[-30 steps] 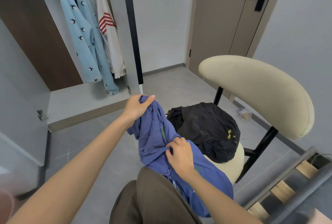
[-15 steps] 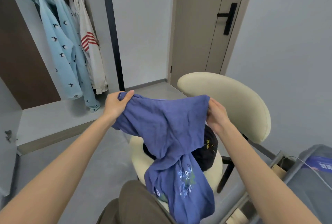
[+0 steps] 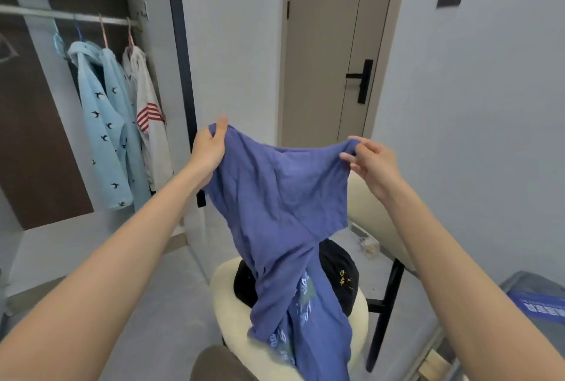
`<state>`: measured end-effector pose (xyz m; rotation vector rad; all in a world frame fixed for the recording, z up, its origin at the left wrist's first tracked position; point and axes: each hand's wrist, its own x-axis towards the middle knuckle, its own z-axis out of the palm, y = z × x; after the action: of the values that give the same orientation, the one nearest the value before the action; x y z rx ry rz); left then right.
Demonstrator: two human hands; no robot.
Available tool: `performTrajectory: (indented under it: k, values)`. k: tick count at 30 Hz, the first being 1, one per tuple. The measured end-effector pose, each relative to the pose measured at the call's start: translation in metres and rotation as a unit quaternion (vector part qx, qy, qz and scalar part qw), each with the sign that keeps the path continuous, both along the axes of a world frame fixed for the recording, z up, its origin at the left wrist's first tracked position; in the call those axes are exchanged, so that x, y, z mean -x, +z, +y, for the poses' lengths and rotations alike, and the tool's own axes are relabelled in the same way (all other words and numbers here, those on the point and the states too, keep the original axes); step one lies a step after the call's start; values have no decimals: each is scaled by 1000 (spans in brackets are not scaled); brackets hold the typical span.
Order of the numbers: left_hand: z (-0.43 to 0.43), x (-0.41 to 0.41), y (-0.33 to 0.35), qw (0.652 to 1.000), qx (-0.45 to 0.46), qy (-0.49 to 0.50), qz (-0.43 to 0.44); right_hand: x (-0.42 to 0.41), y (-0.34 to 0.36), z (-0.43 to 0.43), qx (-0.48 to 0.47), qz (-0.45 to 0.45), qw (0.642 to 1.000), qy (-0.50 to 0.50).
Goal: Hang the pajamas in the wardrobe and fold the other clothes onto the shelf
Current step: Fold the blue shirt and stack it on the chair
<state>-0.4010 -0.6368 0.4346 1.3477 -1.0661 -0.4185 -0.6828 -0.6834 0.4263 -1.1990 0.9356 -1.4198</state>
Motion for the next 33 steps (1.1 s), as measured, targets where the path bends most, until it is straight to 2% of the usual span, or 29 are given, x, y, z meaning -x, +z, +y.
performTrajectory:
  k: [2,4,6,8,10,12,14,17,19,21,24,28,30,33]
  values:
    - [1,11,34,996,90,23,3,-2,22,-1,38,-139,990,-13]
    - [5,19,61,985,167,48,-16,-3,34,-2,50,-196,979,-25]
    - [7,23,77,977,195,60,-61,-6,37,1,29,-141,989,-22]
    - [10,25,84,975,173,49,-131,-8,37,4,9,-65,998,2]
    - [12,22,82,971,143,56,-186,-8,43,5,30,-81,996,-21]
    - [16,15,81,966,152,108,-178,-4,54,2,65,-146,984,-73]
    - [19,10,87,961,181,137,-155,-3,60,1,60,-155,983,-78]
    - [23,13,102,958,165,97,-211,-11,64,5,-2,-102,995,-15]
    - [25,16,113,961,160,84,-211,-12,76,7,6,-143,989,-30]
    - [26,17,120,966,173,92,-170,-8,89,9,23,-201,978,-53]
    - [26,15,125,966,184,97,-155,-7,93,15,29,-165,984,-54]
    - [27,14,118,966,131,67,-212,-10,90,22,39,-95,992,-78]
    - [28,13,110,965,118,65,-226,-9,87,24,38,-105,990,-84]
    - [29,9,105,968,136,66,-200,-8,83,26,76,-152,978,-124]
